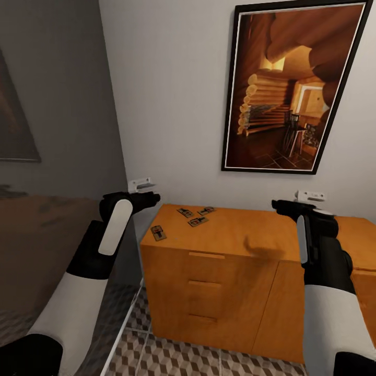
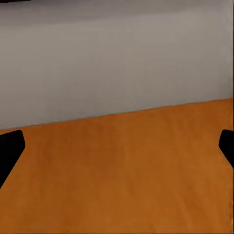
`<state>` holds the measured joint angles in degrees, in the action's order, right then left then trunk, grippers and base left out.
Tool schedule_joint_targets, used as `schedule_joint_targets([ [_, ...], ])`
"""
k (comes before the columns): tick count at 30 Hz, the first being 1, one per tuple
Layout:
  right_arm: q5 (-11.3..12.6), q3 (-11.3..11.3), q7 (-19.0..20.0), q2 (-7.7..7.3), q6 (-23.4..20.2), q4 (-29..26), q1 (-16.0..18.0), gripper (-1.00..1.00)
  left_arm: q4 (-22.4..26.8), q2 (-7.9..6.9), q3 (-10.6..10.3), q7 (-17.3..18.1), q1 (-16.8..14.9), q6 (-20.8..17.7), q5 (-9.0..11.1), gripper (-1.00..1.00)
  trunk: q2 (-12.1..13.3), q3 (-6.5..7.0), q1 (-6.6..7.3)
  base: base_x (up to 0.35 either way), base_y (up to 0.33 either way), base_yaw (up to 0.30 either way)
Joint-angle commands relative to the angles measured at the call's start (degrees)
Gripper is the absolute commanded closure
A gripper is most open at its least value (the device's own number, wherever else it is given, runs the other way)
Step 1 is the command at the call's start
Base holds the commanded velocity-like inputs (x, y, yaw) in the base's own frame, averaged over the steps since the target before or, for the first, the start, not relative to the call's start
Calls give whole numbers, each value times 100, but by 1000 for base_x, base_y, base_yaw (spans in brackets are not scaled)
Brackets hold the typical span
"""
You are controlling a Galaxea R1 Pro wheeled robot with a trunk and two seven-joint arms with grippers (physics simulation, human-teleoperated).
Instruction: Take the four mousetraps from the cabinet in the bathroom and place them on the bathroom floor. Make sure all four end up on the same floor surface, and ensure that at least two of them are either under or directly next to the same bathroom sink.
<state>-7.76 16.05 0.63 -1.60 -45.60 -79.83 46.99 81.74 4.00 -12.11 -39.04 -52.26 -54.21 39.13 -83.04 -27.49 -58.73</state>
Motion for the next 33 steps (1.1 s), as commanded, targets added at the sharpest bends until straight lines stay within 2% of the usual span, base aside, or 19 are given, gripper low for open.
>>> schedule_joint_targets([
  [1,-32,-23,-150,34,58,5,-3,-100,-34,1,-5,-151,-14,-3,60,-100,-4,-7,0,0,0,0],
  [3,-37,-62,-469,100,272,61,-21,-100,-205,-6,-3,-325,-30,12,57,-100,-4,-7,0,0,0,0],
  [6,-46,-86,-675,139,465,153,-33,-100,-550,-29,7,-433,-48,28,46,-100,-4,-7,0,0,0,0],
  [13,-64,-97,-794,154,587,232,-47,-100,-1209,-35,8,-493,-161,65,45,-100,-4,-7,0,0,0,0],
  [22,-40,-94,-766,125,605,247,-73,-100,-1271,-21,-12,-434,-184,71,90,-100,-4,-7,0,0,0,0],
  [33,-28,-156,-771,212,539,173,-76,-100,-1149,-45,-33,-388,-137,77,95,-100,-4,-7,0,0,0,0],
])
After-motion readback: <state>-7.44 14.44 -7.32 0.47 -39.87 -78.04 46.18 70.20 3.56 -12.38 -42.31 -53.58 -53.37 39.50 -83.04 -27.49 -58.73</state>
